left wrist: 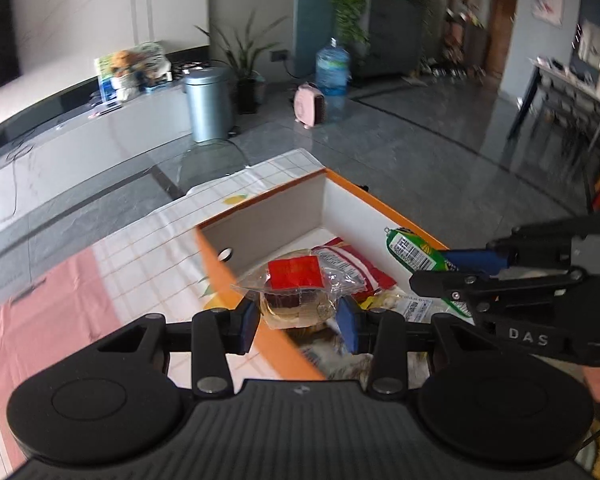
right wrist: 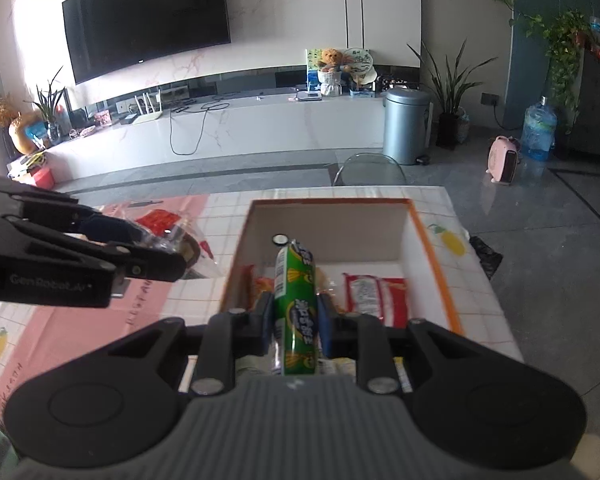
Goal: Organize snacks
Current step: 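Carry the snack cup and sausage into the box and open both tools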
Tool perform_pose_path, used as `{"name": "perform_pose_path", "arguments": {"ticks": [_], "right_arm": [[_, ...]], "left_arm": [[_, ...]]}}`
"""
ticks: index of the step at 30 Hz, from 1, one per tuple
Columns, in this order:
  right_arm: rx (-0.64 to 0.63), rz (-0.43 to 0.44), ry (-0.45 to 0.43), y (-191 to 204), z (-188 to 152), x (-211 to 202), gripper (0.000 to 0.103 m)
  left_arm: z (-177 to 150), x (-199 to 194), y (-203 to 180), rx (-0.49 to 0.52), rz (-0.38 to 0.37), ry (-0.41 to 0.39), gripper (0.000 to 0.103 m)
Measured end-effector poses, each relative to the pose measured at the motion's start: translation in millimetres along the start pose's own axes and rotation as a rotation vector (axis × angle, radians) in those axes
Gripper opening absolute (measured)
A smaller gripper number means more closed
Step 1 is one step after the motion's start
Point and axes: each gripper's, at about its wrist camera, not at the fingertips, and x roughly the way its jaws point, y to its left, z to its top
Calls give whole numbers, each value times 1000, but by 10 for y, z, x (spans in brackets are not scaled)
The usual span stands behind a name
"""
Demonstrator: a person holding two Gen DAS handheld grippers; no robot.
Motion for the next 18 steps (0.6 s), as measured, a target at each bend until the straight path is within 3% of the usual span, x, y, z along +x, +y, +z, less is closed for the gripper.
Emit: {"name": "perform_pose_path", "arguments": {"ticks": [11, 18], "right_arm": [[-28, 12, 164, -660, 203, 766, 19], [-28, 55, 288, -738, 302, 1440, 19]], "left_arm": [[397, 1042, -76, 121, 46, 164, 46], [439, 1579, -12, 165, 90, 300, 47]]}}
